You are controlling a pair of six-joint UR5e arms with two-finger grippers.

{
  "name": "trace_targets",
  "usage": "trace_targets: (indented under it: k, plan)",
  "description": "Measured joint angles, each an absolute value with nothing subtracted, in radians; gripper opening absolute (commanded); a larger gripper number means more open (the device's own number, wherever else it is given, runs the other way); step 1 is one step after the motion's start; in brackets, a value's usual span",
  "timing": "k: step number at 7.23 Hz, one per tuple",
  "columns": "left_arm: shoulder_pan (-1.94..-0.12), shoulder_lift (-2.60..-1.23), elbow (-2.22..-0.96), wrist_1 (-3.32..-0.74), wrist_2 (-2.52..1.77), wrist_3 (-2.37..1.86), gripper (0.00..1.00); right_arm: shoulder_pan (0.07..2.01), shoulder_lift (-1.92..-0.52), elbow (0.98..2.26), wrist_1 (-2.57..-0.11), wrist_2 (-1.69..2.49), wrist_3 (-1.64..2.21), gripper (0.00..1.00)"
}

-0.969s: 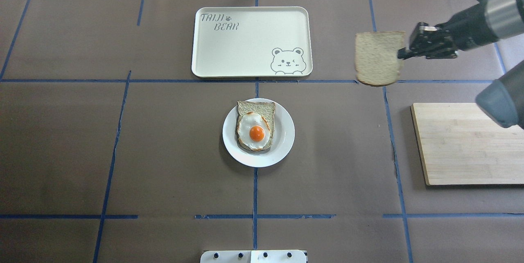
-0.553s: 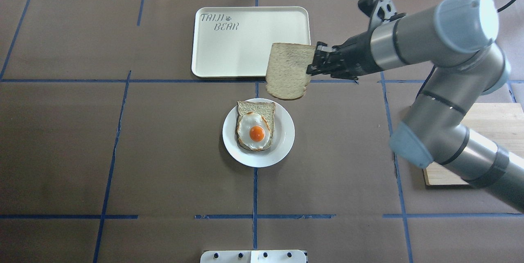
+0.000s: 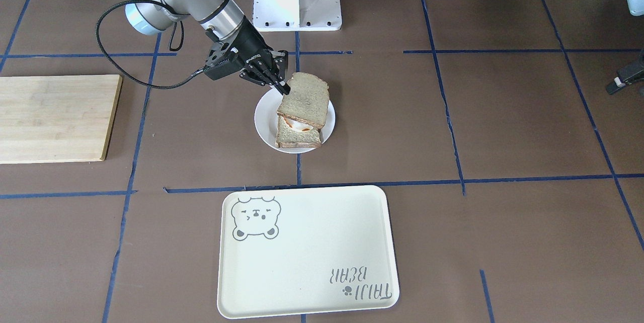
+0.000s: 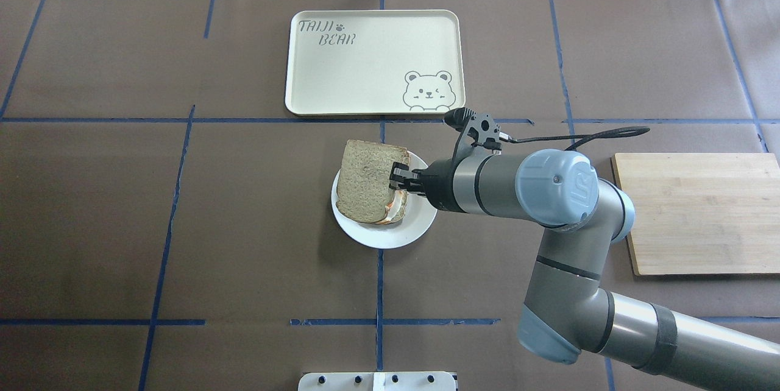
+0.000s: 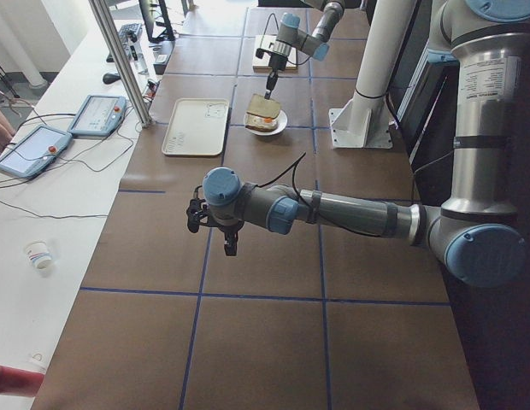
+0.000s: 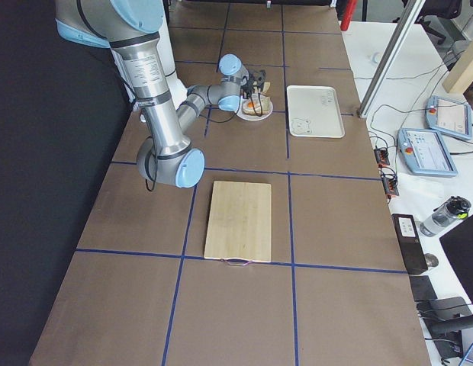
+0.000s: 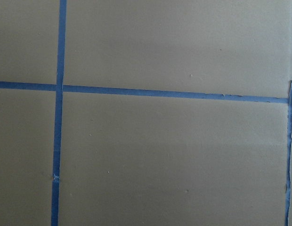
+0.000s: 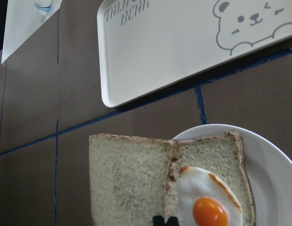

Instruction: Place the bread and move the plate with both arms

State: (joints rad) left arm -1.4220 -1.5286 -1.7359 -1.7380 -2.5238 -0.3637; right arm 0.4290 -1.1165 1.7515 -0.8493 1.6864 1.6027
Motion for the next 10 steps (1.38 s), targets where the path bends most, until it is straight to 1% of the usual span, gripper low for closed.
trace_targets:
  k: [2, 3, 4, 5, 8, 10]
  plan:
    - [-1.421, -1.529, -1.736, -1.738, -2.530, -0.376, 1.00, 0.413, -1.128, 1.719, -0.847, 1.672, 1.592, 0.01]
    - [-1.420, -1.529, -1.736, -1.738, -2.532, -0.378, 1.00, 0.411, -1.134, 1.709, -0.847, 1.671, 1.587, 0.06]
    - [-1.417, -1.529, -1.736, -1.738, -2.532, -0.379, 1.00, 0.410, -1.136, 1.695, -0.847, 1.670, 1.583, 0.49]
    - [-1.413, -1.529, -1.735, -1.738, -2.532, -0.379, 1.00, 0.411, -1.134, 1.683, -0.847, 1.669, 1.580, 0.99]
    - [-1.351, -1.554, -1.737, -1.811, -2.532, -0.448, 1.00, 0.443, -1.126, 1.686, -0.853, 1.679, 1.594, 1.00]
    - [-1.238, -1.600, -1.733, -1.963, -2.525, -0.674, 1.00, 0.532, -1.131, 1.702, -0.928, 1.767, 1.590, 1.00]
